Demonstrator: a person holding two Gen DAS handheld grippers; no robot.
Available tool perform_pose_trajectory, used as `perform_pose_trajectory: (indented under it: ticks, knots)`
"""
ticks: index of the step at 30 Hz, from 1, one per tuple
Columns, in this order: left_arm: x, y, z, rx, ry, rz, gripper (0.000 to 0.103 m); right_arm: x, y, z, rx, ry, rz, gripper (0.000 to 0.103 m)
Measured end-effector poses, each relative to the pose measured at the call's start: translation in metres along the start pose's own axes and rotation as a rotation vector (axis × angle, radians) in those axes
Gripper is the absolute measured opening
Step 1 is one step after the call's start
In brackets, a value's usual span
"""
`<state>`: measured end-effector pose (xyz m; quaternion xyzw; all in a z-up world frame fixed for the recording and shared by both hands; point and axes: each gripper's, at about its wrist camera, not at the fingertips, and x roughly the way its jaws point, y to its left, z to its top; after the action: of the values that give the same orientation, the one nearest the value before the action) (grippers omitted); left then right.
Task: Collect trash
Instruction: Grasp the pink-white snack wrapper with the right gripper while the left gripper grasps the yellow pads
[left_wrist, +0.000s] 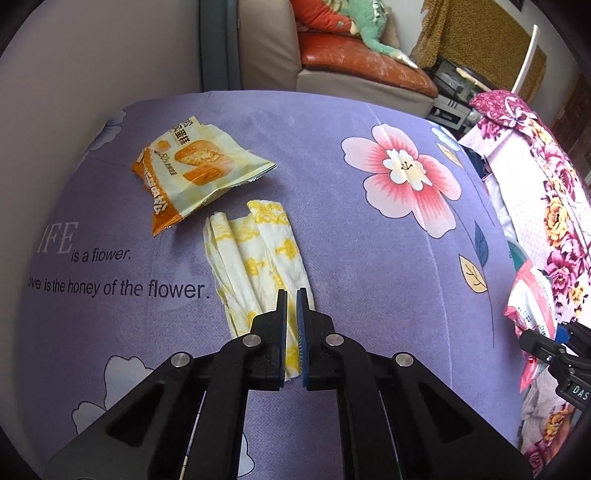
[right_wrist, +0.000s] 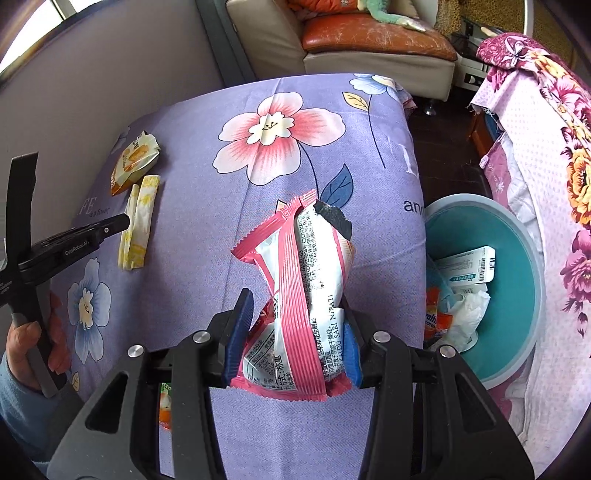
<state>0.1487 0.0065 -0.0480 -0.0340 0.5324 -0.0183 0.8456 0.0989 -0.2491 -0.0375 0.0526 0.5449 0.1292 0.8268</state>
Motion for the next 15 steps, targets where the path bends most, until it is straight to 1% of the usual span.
perform_pose_trajectory:
  ticks: [2, 3, 4, 5, 9, 11, 12, 14, 15]
  knots:
    - [0.009, 0.004, 0.000, -0.028, 0.037, 0.012, 0.022, -0.001, -0.002, -0.002, 0.002, 0.001, -0.001, 0.041]
    - [0.012, 0.007, 0.000, -0.042, 0.046, 0.017, 0.049, 0.000, -0.003, -0.002, 0.003, 0.004, -0.001, 0.041]
    - [0.014, 0.009, 0.001, -0.058, 0.036, 0.018, 0.071, 0.000, -0.003, -0.002, 0.004, 0.006, -0.001, 0.041]
    - [0.014, 0.010, 0.001, -0.069, 0.020, 0.020, 0.074, 0.001, -0.003, -0.002, 0.004, 0.006, -0.001, 0.041]
    - [0.024, 0.009, 0.007, -0.094, 0.040, 0.012, 0.075, 0.008, -0.002, 0.004, -0.005, 0.016, -0.006, 0.041]
    - [0.030, 0.008, 0.009, -0.095, 0.045, 0.038, 0.078, 0.013, 0.000, 0.010, -0.015, 0.022, -0.011, 0.041]
    - [0.033, 0.008, 0.010, -0.099, 0.052, 0.054, 0.078, 0.015, 0.001, 0.012, -0.018, 0.024, -0.011, 0.041]
    - [0.039, 0.010, 0.010, -0.108, 0.064, 0.061, 0.078, 0.020, 0.002, 0.018, -0.023, 0.027, -0.011, 0.041]
    - [0.039, 0.009, 0.010, -0.103, 0.051, 0.069, 0.078, 0.023, 0.002, 0.022, -0.026, 0.027, -0.011, 0.041]
